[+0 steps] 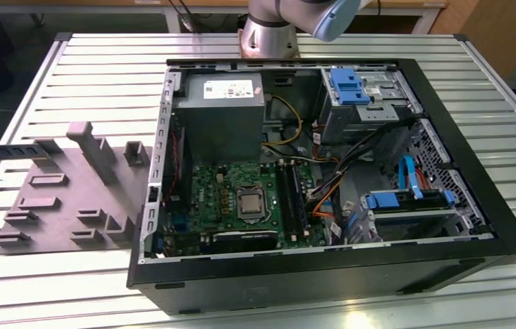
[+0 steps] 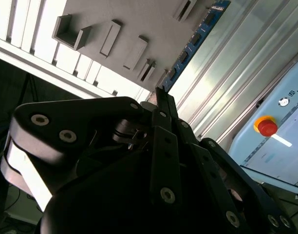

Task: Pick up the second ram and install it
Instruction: 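Pick up the second ram and move it above second insertion slot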

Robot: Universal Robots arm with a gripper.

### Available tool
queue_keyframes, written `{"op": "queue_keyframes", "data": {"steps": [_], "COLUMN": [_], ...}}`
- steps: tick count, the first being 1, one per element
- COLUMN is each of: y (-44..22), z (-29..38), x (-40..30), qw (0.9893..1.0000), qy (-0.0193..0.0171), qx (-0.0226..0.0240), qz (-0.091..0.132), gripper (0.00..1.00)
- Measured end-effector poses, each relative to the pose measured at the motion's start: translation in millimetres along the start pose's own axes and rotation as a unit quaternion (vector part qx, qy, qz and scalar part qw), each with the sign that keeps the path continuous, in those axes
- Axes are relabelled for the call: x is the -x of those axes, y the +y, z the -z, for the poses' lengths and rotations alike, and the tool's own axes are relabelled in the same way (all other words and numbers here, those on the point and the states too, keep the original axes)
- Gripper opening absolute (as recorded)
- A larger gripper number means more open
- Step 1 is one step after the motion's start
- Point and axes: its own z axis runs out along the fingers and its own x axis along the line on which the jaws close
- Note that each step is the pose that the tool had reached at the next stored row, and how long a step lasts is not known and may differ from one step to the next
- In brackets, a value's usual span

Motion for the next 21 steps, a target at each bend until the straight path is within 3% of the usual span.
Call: {"op": "queue_keyframes", "data": {"steps": [21], "y": [0.2], "z": [7.8], "x": [0.3], "qw": [1.0000], "qy": [0.0000], "qx": [0.0000], "qz": [0.000], "gripper": [0.11]}}
